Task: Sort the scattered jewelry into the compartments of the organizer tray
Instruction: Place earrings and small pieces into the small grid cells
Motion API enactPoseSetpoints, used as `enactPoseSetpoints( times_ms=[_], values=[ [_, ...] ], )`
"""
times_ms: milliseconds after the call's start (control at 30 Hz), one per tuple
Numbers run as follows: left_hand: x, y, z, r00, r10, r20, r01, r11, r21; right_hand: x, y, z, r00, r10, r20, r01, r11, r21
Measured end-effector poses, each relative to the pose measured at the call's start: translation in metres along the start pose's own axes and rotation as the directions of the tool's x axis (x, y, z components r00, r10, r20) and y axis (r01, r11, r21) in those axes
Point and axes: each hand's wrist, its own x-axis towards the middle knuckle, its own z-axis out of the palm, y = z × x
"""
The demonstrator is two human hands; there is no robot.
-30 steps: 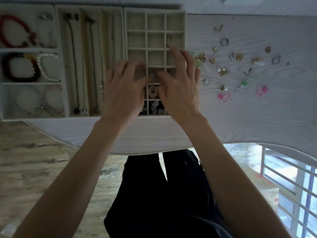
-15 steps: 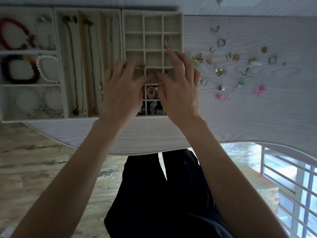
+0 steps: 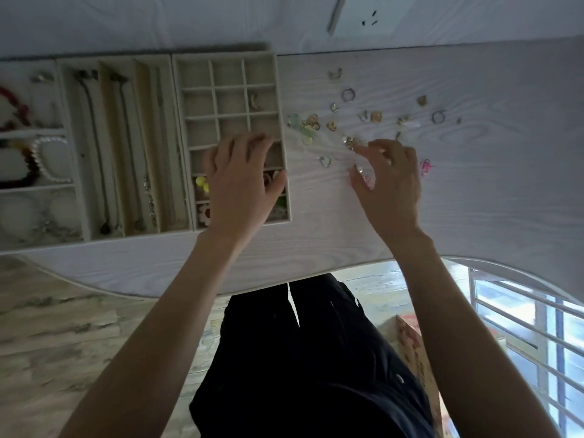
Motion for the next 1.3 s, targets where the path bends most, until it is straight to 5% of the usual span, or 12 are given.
enactPoseSetpoints(
  times_ms=[133, 300, 500, 633, 900, 1000, 1100, 1167, 1300],
  values=[
    [0.0, 0.007, 0.001, 1.0, -0.014, -0.008, 0.014, 1.0, 0.011, -0.008, 0.015, 0.007, 0.995, 0.026, 0.094, -0.037, 0.991, 0.126],
    [0.001, 0.017, 0.002, 0.996, -0.074, 0.047, 0.075, 0.997, -0.026, -0.008, 0.017, 0.01, 0.999, -0.008, 0.043, -0.002, 0.975, 0.224],
    [-0.001, 0.018, 0.002, 0.993, -0.104, 0.063, 0.107, 0.993, -0.046, 0.01, 0.0, 0.014, 0.983, -0.166, -0.076, 0.176, 0.972, 0.154],
    [-0.001, 0.019, 0.002, 0.991, -0.128, 0.047, 0.13, 0.99, -0.052, 0.03, -0.02, 0.026, 0.969, -0.244, 0.021, 0.242, 0.967, 0.085],
    [-0.001, 0.019, 0.003, 0.991, -0.13, 0.041, 0.133, 0.989, -0.065, 0.038, -0.014, 0.019, 0.997, -0.009, 0.074, -0.012, 0.96, 0.281],
    [-0.002, 0.018, 0.001, 0.991, -0.119, 0.057, 0.122, 0.99, -0.067, 0.04, -0.014, 0.002, 0.962, 0.199, 0.186, -0.267, 0.817, 0.511],
    [-0.005, 0.02, -0.006, 0.99, -0.138, 0.035, 0.14, 0.986, -0.089, 0.04, -0.025, -0.012, 0.902, 0.33, 0.279, -0.418, 0.506, 0.754],
    [-0.006, 0.024, -0.013, 0.991, -0.137, -0.005, 0.134, 0.976, -0.17, 0.04, -0.035, -0.023, 0.869, 0.337, 0.362, -0.472, 0.342, 0.813],
    [-0.011, 0.028, -0.028, 0.984, -0.172, 0.052, 0.172, 0.818, -0.549, 0.034, -0.07, -0.028, 0.848, 0.221, 0.482, -0.525, 0.214, 0.824]
  ],
)
